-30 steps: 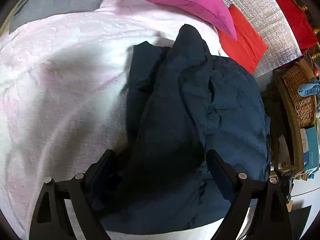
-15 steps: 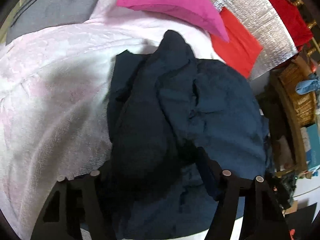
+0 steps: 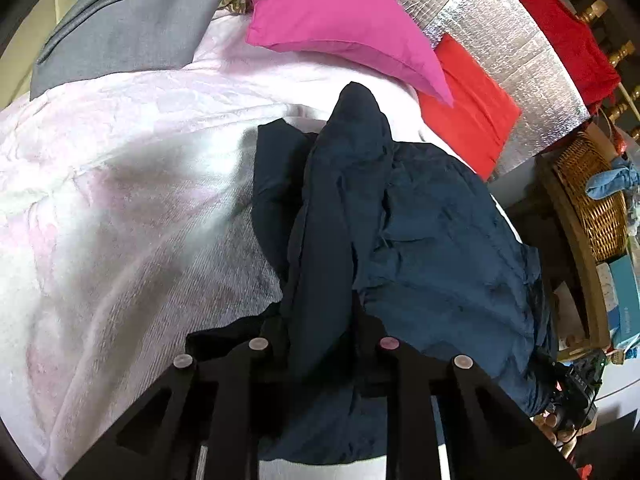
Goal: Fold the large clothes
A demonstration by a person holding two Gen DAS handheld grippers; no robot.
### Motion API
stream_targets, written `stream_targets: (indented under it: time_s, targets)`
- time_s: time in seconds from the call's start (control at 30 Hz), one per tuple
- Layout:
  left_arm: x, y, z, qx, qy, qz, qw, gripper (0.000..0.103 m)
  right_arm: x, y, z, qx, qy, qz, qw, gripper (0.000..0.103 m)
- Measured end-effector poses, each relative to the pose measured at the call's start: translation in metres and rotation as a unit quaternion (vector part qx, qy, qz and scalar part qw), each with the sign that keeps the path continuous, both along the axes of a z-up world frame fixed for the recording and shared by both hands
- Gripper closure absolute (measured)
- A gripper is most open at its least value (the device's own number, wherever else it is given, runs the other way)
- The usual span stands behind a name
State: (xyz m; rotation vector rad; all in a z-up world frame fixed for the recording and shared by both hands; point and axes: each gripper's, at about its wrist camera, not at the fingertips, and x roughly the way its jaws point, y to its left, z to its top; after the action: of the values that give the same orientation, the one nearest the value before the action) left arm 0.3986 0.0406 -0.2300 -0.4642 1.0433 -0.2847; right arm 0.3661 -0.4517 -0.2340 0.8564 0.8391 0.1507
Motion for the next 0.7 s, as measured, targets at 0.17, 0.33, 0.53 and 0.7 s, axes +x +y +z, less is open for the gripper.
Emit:
stream_targets:
  time_s: [0.17, 0.33, 0.53, 0.7]
  targets:
    - [-0.016, 0.015, 0.007, -0.007, -0.002, -0.011, 0.9999, 0.083, -0.015, 0.006, 0.008, -0.006, 0.011, 0.014, 1.000, 0.066]
    - [-0.031, 0.026, 0.011, -0.011, 0.007, -0.020, 0.9997, 0.084, -0.034, 0.008, 0.015, 0.003, 0.013, 0.031, 0.999, 0.066]
    - [-0.023, 0.028, -0.005, 0.002, 0.047, -0.023, 0.9986, 0.075, -0.033, -0.002, -0.006, 0.002, 0.063, 0.028, 0.998, 0.062]
    - [-0.012, 0.029, -0.010, 0.009, 0.066, -0.020, 0.9976, 0.061, -0.029, -0.016, -0.017, 0.013, 0.117, 0.017, 0.993, 0.047]
